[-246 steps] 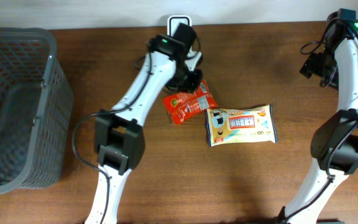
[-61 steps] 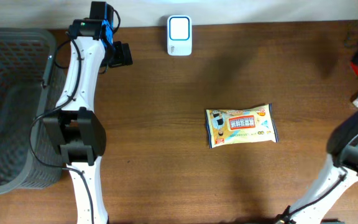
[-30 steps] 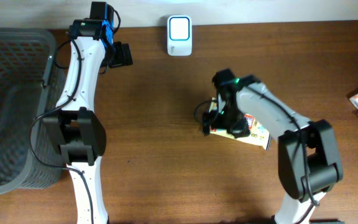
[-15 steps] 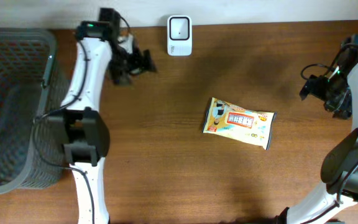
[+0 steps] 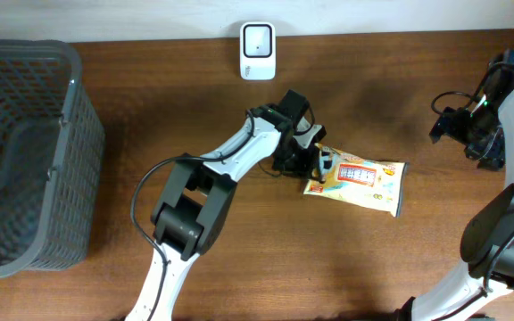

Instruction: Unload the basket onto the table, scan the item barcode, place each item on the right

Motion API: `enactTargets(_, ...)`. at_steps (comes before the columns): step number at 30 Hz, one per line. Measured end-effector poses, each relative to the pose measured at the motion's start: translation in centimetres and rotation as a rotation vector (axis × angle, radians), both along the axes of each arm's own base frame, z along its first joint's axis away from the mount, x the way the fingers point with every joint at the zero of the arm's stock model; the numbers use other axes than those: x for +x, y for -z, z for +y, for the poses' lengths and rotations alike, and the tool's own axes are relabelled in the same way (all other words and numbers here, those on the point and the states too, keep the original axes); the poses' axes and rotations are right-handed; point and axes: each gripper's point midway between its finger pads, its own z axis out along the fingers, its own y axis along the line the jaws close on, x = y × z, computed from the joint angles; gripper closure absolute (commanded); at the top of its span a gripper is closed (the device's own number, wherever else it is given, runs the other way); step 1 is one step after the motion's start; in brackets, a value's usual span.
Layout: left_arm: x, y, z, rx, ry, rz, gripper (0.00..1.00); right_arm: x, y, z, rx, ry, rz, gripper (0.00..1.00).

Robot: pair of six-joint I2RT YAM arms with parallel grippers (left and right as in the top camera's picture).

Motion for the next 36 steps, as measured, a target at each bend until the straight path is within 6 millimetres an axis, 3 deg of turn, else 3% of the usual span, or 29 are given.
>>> enactTargets(1,-0.3,1.0,0.0,0.014,-0.006,0.024,1.00,0.0,0.0,0.0,0.000,0.000,0.000,0.01)
enactTargets(3,-0.3,1.1,0.8,0.054,-0.030,0.045,1.00,0.0,0.0,0.0,0.000,0.000,0.000,0.01)
enactTargets(4,0.4,0.9,2.7,0.149,-0.062,0.046,1.00,0.0,0.0,0.0,0.000,0.000,0.000,0.01)
enactTargets(5,1.7,0.1,5.8,0.306,-0.101,0.030,1.00,0.0,0.0,0.0,0.000,0.000,0.000,0.01)
enactTargets(7,5.8,-4.0,10.2,0.459,-0.176,-0.087,1.00,0.0,0.0,0.0,0.000,0.000,0.001,0.01)
enactTargets(9,10.5,-10.8,16.7,0.690,-0.282,-0.330,1.00,0.0,0.0,0.0,-0.001,0.000,-0.001,0.01)
enactTargets(10,11.5,-13.9,19.2,0.790,-0.321,-0.430,1.00,0.0,0.0,0.0,0.000,0.000,-0.001,0.01)
enactTargets(11,11.9,-15.6,21.1,0.881,-0.343,-0.491,1.00,0.0,0.0,0.0,-0.001,0.000,-0.001,0.01)
enactTargets(14,13.1,-18.4,26.2,1.130,-0.400,-0.609,1.00,0.0,0.0,0.0,0.000,0.000,-0.001,0.01)
enactTargets(18,14.3,-20.7,33.7,1.336,-0.514,-0.641,1.00,0.0,0.0,0.0,0.000,0.000,-0.001,0.01)
enactTargets(21,14.3,-20.7,36.2,1.348,-0.591,-0.608,1.00,0.0,0.0,0.0,0.000,0.000,-0.001,0.01)
enactTargets(24,13.9,-19.2,35.0,1.251,-0.587,-0.543,1.00,0.0,0.0,0.0,0.000,0.001,-0.001,0.01)
enactTargets(25,13.5,-17.7,32.5,1.126,-0.560,-0.483,1.00,0.0,0.0,0.0,-0.001,0.000,-0.001,0.02)
enactTargets(27,13.0,-16.6,29.6,1.015,-0.527,-0.440,1.00,0.0,0.0,0.0,0.000,0.000,-0.001,0.01)
enactTargets(30,11.6,-15.6,23.6,0.876,-0.435,-0.409,1.00,0.0,0.0,0.0,0.000,0.001,-0.001,0.01)
enactTargets(32,10.8,-15.4,21.0,0.840,-0.388,-0.412,0.93,0.0,0.0,0.0,0.000,0.000,-0.001,0.01)
enactTargets(35,9.8,-15.1,18.3,0.777,-0.348,-0.395,0.92,0.0,0.0,0.0,0.000,0.000,-0.001,0.01)
enactTargets(36,9.5,-14.9,17.0,0.719,-0.337,-0.373,0.85,0.0,0.0,0.0,0.000,0.000,0.000,0.01)
